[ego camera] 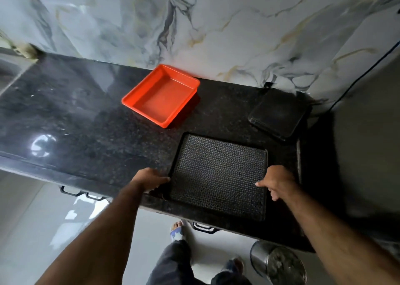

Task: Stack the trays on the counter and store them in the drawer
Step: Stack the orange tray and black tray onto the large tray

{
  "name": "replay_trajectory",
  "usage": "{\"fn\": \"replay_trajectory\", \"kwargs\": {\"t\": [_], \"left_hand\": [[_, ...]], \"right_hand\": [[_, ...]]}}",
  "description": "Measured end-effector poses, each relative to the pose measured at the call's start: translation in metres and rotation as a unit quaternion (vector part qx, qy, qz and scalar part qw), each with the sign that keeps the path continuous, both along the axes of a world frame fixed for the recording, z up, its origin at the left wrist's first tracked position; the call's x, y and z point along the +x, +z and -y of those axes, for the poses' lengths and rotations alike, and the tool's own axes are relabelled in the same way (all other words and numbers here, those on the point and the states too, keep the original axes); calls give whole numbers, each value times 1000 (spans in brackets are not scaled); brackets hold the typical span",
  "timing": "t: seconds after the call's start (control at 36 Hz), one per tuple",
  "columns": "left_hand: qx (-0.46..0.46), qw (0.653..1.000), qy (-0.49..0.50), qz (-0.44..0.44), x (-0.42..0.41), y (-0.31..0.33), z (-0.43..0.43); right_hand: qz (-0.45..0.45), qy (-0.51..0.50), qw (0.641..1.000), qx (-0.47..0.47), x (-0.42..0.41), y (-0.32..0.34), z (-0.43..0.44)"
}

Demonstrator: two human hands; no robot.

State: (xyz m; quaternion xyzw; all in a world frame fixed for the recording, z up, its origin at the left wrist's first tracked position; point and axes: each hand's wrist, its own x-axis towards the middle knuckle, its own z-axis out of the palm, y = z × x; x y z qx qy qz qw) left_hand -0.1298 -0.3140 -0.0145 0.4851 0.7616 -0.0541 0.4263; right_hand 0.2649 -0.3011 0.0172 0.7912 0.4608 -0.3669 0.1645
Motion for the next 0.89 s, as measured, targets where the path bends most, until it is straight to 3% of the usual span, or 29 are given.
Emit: {"fn": "replay_trajectory", "kwargs": {"t": [0.06,0.28,0.42,0.5,0.56,0.64,0.75,0.89], "left_hand": [[30,998,58,11,-14,2,-16],[154,975,158,30,-53,4,-112],[146,943,271,125,-65,-21,-166],[154,916,335,158,-72,-31,-193],[163,922,324,137,-79,-35,-210],[163,929,306,132,-89,-37,-226],[190,919,323,125,-92,-35,-233],[188,902,335,197,-81,-30,-233]], "right_hand": [[29,50,997,60,-14,13,-28],[-44,149,976,150,-127,20,-155],[-215,-30,957,192,-211,3,-210],[-349,-221,898,150,-251,-13,-236],[-399,-299,858,125,-268,-19,-249],[-415,-344,831,138,-283,-27,-261],[-400,-353,828,170,-288,-35,-263],[-375,-380,818,213,-270,-31,-251]]}}
